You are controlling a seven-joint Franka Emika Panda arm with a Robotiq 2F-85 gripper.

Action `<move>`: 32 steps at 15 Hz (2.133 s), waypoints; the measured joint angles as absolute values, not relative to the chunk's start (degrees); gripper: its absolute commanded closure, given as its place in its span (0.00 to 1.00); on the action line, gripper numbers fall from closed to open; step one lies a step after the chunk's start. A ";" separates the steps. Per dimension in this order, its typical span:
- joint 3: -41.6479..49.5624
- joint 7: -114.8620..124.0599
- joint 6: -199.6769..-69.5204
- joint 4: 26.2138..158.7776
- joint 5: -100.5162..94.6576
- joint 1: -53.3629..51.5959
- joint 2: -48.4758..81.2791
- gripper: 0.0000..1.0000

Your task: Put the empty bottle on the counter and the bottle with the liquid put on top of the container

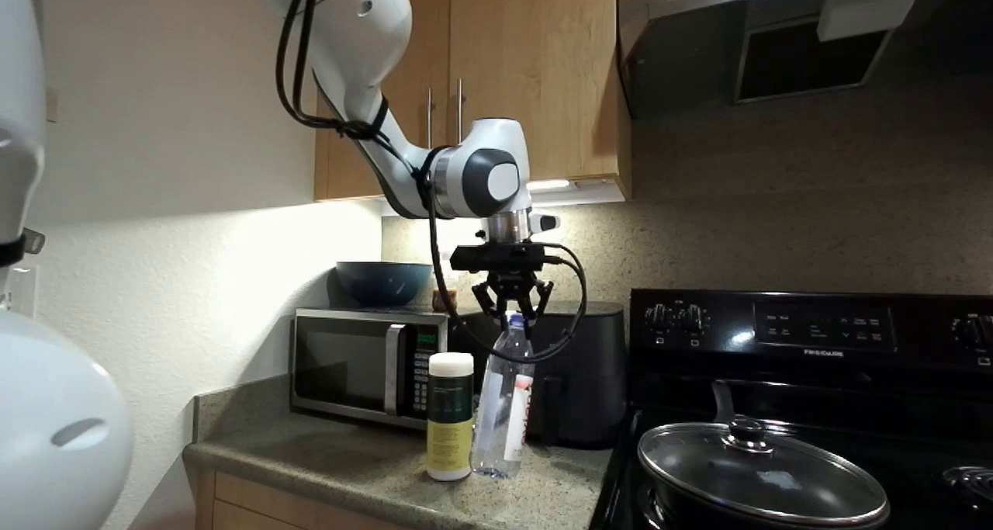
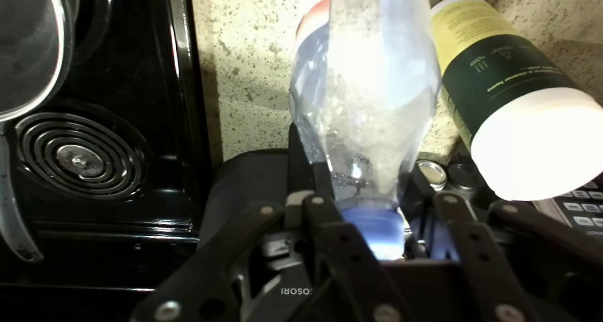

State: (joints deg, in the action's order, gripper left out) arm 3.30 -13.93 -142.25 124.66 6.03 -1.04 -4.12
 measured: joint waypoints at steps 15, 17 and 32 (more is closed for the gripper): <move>3.18 -9.17 -150.32 121.48 5.79 -0.66 3.14 0.86; 3.35 -5.64 -154.04 121.09 2.75 -0.49 4.29 0.86; 3.70 7.45 -159.02 120.67 -6.33 -0.86 6.78 0.86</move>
State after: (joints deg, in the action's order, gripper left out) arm 3.70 7.45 -159.02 120.67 -6.33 -0.86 6.78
